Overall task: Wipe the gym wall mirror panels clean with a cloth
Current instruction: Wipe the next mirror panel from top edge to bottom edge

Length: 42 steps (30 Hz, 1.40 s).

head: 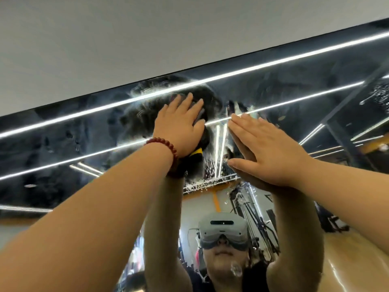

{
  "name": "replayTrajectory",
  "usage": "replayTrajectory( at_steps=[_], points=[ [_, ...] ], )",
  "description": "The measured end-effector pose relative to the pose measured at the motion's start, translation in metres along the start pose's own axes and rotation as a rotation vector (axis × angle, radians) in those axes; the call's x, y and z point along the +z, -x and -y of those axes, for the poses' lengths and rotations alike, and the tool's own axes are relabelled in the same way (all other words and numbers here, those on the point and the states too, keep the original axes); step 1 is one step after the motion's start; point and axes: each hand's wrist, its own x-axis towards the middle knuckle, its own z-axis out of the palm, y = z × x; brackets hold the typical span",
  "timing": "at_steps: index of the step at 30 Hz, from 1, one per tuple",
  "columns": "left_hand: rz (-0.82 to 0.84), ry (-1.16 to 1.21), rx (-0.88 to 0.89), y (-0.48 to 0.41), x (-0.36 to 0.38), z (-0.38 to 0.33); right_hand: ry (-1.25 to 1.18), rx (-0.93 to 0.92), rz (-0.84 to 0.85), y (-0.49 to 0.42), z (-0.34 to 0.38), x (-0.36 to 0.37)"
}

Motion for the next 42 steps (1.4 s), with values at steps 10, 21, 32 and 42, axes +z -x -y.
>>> replayTrajectory(
  at_steps=[10, 21, 32, 42],
  points=[
    [0.037, 0.014, 0.016, 0.024, -0.003, 0.031, -0.018, 0.044, 0.012, 0.022, 0.01, 0.005],
    [0.057, -0.009, 0.415, 0.067, 0.006, 0.002, -0.004, 0.048, -0.006, 0.039, 0.016, 0.012],
    [0.065, 0.007, 0.473, 0.098, 0.014, -0.033, -0.008, 0.04, -0.008, 0.051, 0.015, 0.016],
    [-0.027, 0.05, 0.009, 0.088, 0.014, -0.005, 0.008, 0.042, -0.012, 0.052, 0.015, 0.016]
  ],
)
